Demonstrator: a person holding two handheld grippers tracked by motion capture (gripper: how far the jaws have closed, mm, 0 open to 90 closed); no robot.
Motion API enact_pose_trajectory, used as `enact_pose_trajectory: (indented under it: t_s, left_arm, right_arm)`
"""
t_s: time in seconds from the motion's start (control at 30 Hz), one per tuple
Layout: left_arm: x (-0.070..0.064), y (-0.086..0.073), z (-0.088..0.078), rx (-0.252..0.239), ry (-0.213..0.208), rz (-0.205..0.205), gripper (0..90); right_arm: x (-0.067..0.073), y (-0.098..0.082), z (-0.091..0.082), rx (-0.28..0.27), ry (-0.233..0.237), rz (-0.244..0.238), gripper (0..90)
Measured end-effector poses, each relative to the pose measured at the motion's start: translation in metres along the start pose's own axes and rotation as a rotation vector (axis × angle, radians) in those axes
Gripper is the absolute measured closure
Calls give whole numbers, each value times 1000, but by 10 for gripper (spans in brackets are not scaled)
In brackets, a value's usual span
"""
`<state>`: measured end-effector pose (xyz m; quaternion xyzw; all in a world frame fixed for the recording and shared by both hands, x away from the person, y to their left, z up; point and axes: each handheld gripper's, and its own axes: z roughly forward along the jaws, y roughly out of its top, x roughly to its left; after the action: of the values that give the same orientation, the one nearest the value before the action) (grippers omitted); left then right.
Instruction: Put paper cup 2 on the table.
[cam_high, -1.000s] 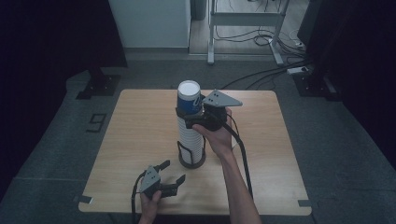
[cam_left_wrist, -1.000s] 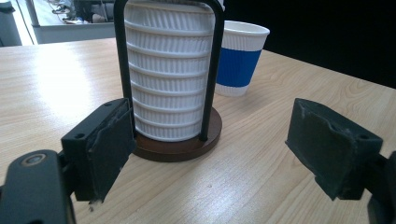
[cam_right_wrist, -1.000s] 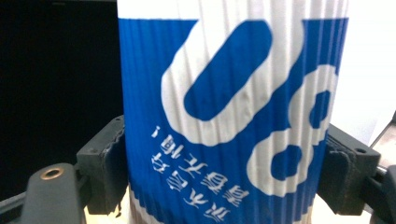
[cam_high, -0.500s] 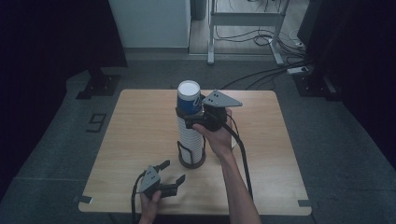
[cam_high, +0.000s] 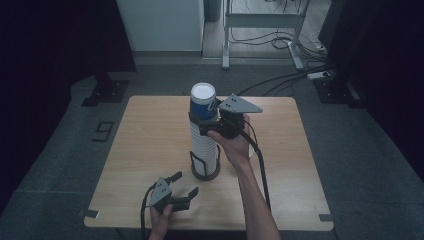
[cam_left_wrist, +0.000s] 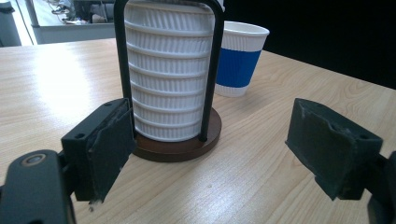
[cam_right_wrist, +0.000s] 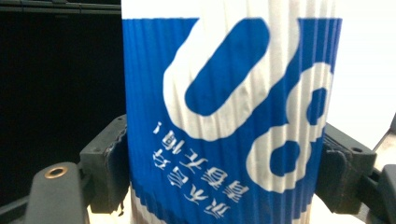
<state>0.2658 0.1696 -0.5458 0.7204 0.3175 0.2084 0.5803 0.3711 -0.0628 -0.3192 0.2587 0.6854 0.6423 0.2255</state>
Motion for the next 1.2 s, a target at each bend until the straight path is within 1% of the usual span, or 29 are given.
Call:
enact_pose_trajectory:
  t_s: [0.07, 0.1, 0.23, 0.33, 0.4, 0.47, 0.67, 0.73, 1.2]
  left_arm:
    - [0, 0, 0, 4, -3, 1, 143]
    - [0, 0, 0, 4, -3, 1, 143]
    - [0, 0, 0, 4, -2, 3, 143]
    - [0, 0, 0, 3, 1, -2, 143]
    - [0, 0, 0, 6, -2, 2, 143]
    - [0, 0, 1, 11, -2, 7, 143]
    - [0, 1, 1, 14, -6, 9, 143]
    - [0, 0, 1, 13, -3, 7, 143]
    - [0, 0, 0, 3, 1, 4, 143]
  right_arm:
    - [1, 1, 0, 1, -5, -8, 188]
    - [0, 2, 0, -7, 0, -2, 189]
    - [2, 6, -1, -13, 0, -11, 191]
    - [2, 9, -2, -25, -16, -19, 192]
    - [2, 12, -3, -37, -10, -12, 192]
    - [2, 14, -3, -36, -9, -13, 195]
    - [3, 18, -5, -56, -1, -4, 200]
    - [3, 19, -6, -67, 2, -10, 201]
    - [3, 29, -8, -104, 15, 7, 210]
